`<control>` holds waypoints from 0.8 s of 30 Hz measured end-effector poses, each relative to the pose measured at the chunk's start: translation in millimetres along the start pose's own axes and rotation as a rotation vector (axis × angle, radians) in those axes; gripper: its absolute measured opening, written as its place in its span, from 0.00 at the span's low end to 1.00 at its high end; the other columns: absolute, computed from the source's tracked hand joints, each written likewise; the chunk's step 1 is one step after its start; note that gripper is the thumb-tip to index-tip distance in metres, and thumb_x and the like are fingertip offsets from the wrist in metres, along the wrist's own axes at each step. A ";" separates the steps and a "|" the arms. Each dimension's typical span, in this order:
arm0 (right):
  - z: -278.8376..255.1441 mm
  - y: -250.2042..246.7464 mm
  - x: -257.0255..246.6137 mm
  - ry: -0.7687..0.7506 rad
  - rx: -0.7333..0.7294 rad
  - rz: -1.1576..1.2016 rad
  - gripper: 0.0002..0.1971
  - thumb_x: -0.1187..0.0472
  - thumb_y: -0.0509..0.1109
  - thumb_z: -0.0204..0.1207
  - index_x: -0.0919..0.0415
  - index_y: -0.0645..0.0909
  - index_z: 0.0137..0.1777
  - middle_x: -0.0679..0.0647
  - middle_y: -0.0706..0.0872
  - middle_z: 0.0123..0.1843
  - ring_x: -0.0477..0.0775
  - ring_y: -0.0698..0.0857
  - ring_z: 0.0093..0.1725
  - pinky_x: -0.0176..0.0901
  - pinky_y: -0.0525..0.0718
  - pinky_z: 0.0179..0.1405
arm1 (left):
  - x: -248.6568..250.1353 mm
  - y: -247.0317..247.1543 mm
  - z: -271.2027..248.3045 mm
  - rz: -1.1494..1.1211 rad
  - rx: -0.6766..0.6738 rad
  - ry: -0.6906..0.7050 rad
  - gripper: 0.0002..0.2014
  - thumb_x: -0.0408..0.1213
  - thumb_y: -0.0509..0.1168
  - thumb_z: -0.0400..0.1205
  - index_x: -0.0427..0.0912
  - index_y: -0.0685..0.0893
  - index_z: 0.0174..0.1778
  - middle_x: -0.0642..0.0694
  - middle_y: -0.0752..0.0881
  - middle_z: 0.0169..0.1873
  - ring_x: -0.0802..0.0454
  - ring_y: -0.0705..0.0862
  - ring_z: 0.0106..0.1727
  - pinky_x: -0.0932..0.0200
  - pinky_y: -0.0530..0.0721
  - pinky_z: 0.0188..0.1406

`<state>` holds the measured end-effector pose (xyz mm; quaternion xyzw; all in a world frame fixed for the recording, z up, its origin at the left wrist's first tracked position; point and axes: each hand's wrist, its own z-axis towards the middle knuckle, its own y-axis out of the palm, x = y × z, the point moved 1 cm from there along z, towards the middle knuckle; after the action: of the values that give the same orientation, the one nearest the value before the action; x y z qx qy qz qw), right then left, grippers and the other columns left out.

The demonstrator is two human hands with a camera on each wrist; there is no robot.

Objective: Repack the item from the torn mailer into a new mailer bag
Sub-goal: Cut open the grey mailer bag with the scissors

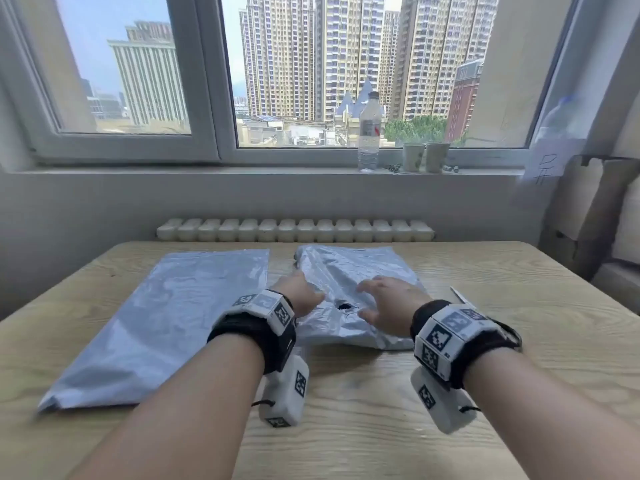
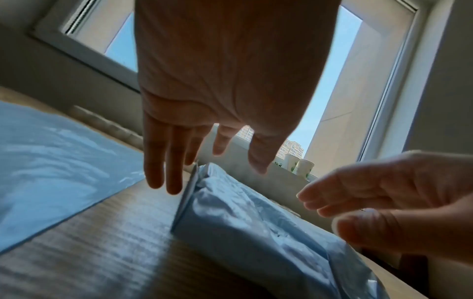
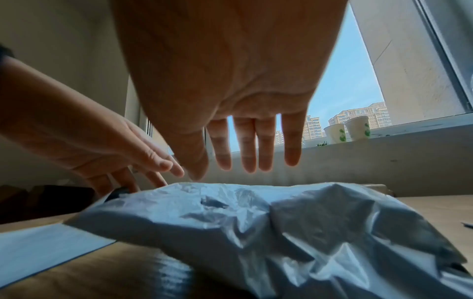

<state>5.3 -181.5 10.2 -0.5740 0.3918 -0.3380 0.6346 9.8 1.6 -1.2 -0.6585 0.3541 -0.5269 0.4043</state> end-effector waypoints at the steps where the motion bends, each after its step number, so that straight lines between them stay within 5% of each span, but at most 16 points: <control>1: 0.1 3.6 -1.0 0.006 -0.038 0.004 0.27 0.46 0.63 0.79 0.49 0.66 0.78 0.51 0.74 0.74 0.54 0.74 0.73 0.49 0.72 0.70 | -2.4 2.0 0.0 -0.037 -0.026 -0.012 0.34 0.52 0.59 0.83 0.39 0.58 0.81 0.39 0.80 0.66 0.43 0.83 0.61 0.54 0.83 0.53; 5: 1.1 14.1 -2.5 -0.018 -0.100 -0.019 0.36 0.41 0.68 0.74 0.50 0.63 0.80 0.50 0.70 0.78 0.53 0.72 0.75 0.47 0.71 0.71 | -10.3 11.6 2.8 -0.207 -0.072 -0.061 0.33 0.51 0.63 0.80 0.36 0.64 0.77 0.40 0.84 0.60 0.43 0.86 0.56 0.47 0.87 0.56; 9: 7.4 26.0 -4.0 -0.017 -0.148 -0.002 0.44 0.39 0.74 0.69 0.52 0.60 0.81 0.52 0.68 0.79 0.54 0.68 0.77 0.48 0.70 0.75 | -13.3 20.3 4.9 -0.276 -0.037 -0.094 0.40 0.48 0.66 0.79 0.32 0.55 0.79 0.38 0.82 0.61 0.41 0.83 0.59 0.52 0.83 0.53; 14: 11.8 47.6 -1.6 0.017 -0.212 0.024 0.43 0.42 0.74 0.69 0.52 0.60 0.81 0.53 0.71 0.78 0.55 0.71 0.76 0.48 0.71 0.74 | -16.2 29.9 10.3 -0.379 -0.022 -0.101 0.40 0.49 0.72 0.67 0.35 0.68 0.72 0.41 0.84 0.61 0.43 0.84 0.59 0.51 0.83 0.59; 18: 14.6 56.2 1.2 0.036 -0.240 0.034 0.40 0.42 0.73 0.71 0.52 0.62 0.80 0.53 0.74 0.75 0.55 0.75 0.72 0.47 0.74 0.72 | -15.6 31.3 11.5 -0.385 0.041 -0.083 0.31 0.35 0.70 0.74 0.41 0.69 0.73 0.42 0.83 0.61 0.43 0.82 0.60 0.50 0.81 0.62; 21: 15.8 55.7 1.6 0.041 -0.221 0.045 0.37 0.43 0.73 0.69 0.51 0.66 0.77 0.53 0.80 0.70 0.55 0.80 0.67 0.46 0.78 0.66 | -12.6 28.3 11.3 -0.541 0.049 -0.032 0.37 0.27 0.69 0.75 0.46 0.64 0.81 0.41 0.78 0.70 0.40 0.81 0.67 0.49 0.82 0.65; 24: 15.4 53.8 2.7 0.080 -0.182 0.032 0.31 0.48 0.72 0.72 0.52 0.67 0.73 0.55 0.83 0.65 0.58 0.82 0.64 0.46 0.80 0.62 | -4.8 20.0 6.4 -0.749 0.036 0.043 0.38 0.21 0.66 0.76 0.48 0.65 0.81 0.37 0.80 0.66 0.42 0.87 0.54 0.55 0.84 0.47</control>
<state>19.1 -170.7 -43.0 -0.6092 0.4549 -0.3135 0.5689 14.3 -1.6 -22.0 -0.7239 0.0875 -0.6582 0.1875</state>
